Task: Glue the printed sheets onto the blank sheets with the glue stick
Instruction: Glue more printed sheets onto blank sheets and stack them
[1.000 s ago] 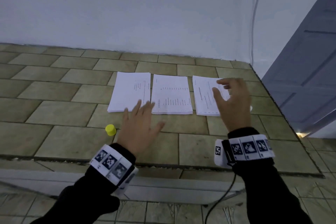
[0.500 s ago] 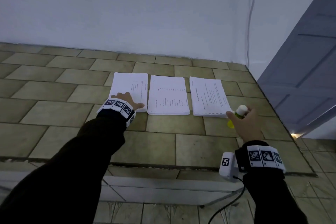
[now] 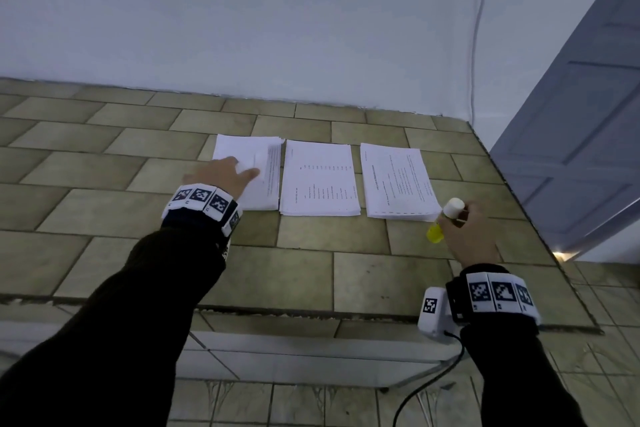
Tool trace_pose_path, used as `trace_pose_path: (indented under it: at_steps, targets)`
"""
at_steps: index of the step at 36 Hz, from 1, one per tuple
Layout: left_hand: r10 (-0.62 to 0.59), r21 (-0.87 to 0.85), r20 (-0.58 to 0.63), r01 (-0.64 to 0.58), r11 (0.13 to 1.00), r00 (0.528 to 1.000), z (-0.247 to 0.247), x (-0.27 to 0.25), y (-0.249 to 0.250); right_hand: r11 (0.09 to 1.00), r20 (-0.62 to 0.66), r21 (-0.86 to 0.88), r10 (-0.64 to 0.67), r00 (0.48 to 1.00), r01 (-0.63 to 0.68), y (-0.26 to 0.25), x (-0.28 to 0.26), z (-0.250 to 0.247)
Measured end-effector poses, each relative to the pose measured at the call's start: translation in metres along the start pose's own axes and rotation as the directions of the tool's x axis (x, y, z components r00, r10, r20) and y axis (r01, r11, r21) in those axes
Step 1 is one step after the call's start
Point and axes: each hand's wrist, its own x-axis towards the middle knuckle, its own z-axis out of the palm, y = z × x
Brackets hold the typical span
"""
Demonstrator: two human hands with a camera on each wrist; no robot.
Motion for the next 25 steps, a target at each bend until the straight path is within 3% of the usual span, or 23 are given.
trace_pose_path:
  at_steps: [4, 8, 12, 15, 19, 25]
  targets:
    - [0.033, -0.071, -0.111, -0.041, 0.997, 0.993, -0.026, -0.023, 0.009, 0.999, 0.037, -0.024, -0.026, 0.999, 0.027, -0.003, -0.004, -0.002]
    - [0.277, -0.224, -0.167, -0.31, 0.924, 0.946, -0.031, -0.056, 0.022, 0.998, 0.057, -0.038, -0.052, 0.997, 0.055, -0.006, -0.009, -0.003]
    - [0.505, -0.214, 0.0, -0.493, 0.843, 0.863, -0.018, -0.089, 0.035, 0.997, 0.086, -0.036, -0.066, 0.994, 0.069, -0.004, -0.008, -0.002]
    - [0.603, -0.179, 0.157, -0.578, 0.796, 0.782, -0.004, -0.107, 0.038, 0.997, 0.097, -0.039, -0.067, 0.993, 0.071, -0.003, -0.007, -0.001]
    - [0.663, -0.1, 0.318, -0.671, 0.734, 0.678, 0.018, -0.119, 0.033, 0.996, 0.097, -0.048, -0.073, 0.993, 0.078, 0.0, -0.005, -0.001]
    - [0.622, -0.044, 0.461, -0.683, 0.729, 0.633, 0.036, -0.128, 0.021, 0.996, 0.117, -0.027, -0.081, 0.99, 0.085, 0.004, -0.003, 0.002]
